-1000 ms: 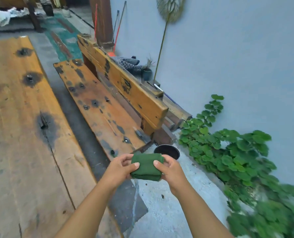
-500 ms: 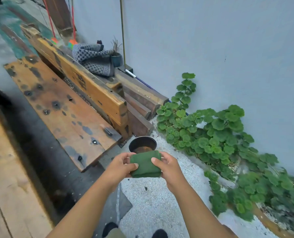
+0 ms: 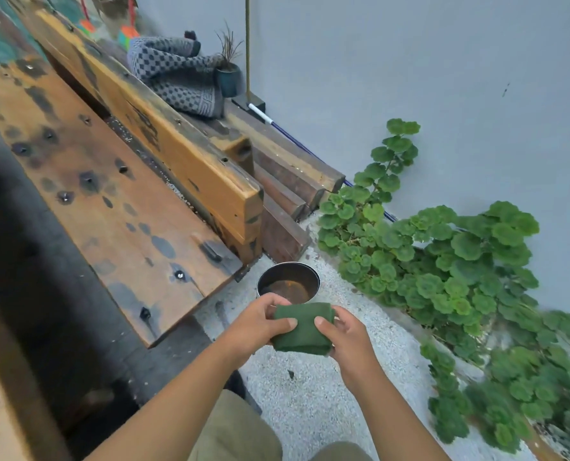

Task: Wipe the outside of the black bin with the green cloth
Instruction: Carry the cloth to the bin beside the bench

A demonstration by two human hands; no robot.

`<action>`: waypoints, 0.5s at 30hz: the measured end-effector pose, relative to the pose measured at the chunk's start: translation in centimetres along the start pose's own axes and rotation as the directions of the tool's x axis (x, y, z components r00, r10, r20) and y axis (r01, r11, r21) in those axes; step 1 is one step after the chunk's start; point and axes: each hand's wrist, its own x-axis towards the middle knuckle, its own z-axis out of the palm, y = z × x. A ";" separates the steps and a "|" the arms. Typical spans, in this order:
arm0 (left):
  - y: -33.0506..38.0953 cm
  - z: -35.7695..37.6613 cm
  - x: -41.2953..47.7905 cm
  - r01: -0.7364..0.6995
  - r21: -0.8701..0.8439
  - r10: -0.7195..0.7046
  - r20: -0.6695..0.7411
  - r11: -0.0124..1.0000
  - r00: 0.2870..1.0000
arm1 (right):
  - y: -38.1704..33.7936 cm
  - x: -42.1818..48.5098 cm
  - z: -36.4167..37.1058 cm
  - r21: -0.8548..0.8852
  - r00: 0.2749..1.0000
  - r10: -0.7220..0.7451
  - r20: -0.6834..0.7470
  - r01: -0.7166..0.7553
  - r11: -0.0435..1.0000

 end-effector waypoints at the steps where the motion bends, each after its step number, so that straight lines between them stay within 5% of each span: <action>1: -1.1 -0.4 1.7 -0.009 0.041 0.010 -0.013 0.999 1.000 | 1.3 1.6 0.1 0.003 1.000 0.002 0.006 -0.002 1.000; 5: -7.1 -0.8 8.7 -0.029 0.175 0.043 -0.075 0.984 0.996 | 7.6 8.2 -0.9 0.001 0.999 -0.017 0.032 0.017 1.000; 9: -13.8 -1.1 16.9 -0.053 0.332 0.053 0.009 0.942 0.999 | 16.3 15.5 -3.5 0.011 0.998 -0.056 0.025 0.055 0.998; 15: -21.2 -1.7 27.8 -0.211 0.784 0.044 0.229 0.583 0.972 | 28.2 24.8 -5.1 0.089 0.985 -0.166 0.041 0.162 0.983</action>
